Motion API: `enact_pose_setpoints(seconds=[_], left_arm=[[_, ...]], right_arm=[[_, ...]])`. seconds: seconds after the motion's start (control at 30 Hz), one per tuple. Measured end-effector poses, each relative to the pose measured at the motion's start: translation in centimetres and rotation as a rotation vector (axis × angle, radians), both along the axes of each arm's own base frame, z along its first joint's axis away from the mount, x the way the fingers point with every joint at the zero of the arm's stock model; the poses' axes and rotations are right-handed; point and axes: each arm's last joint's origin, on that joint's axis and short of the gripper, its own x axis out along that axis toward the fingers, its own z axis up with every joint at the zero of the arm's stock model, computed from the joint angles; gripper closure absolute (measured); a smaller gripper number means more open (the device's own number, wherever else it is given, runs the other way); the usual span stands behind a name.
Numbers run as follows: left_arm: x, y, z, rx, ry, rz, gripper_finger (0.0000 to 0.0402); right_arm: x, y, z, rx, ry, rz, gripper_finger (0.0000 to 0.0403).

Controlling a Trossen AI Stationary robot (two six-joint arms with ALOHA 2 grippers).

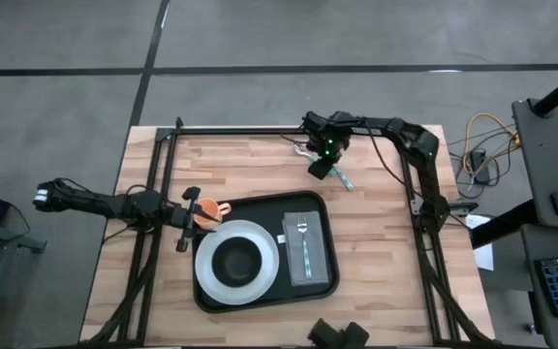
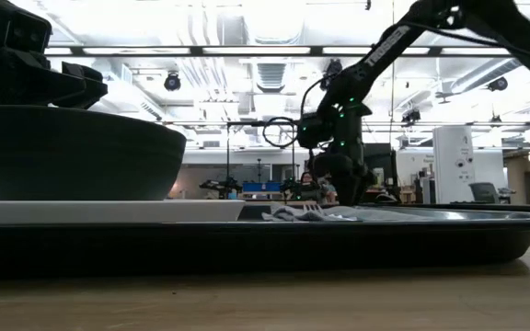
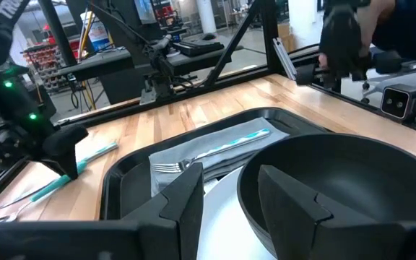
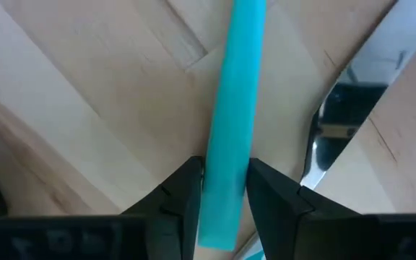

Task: Set up tray
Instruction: Put the green spoon on the gray napkin to the left of the green patterned fork

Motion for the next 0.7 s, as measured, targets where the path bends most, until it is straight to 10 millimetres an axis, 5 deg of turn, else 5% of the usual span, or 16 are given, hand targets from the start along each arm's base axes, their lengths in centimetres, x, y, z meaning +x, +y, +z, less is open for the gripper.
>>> enact_pose_setpoints(seconds=[0.2,0.7], left_arm=[[0.0,0.0,0.0,0.000,0.001,0.000,0.0285],[0.0,0.0,0.0,0.000,0.000,0.000,0.0285]], right_arm=[[1.1,-0.7,-1.6,0.065,0.106,0.011,0.0311],[1.8,-0.8,0.0,-0.022,0.123,0.135,0.0344]])
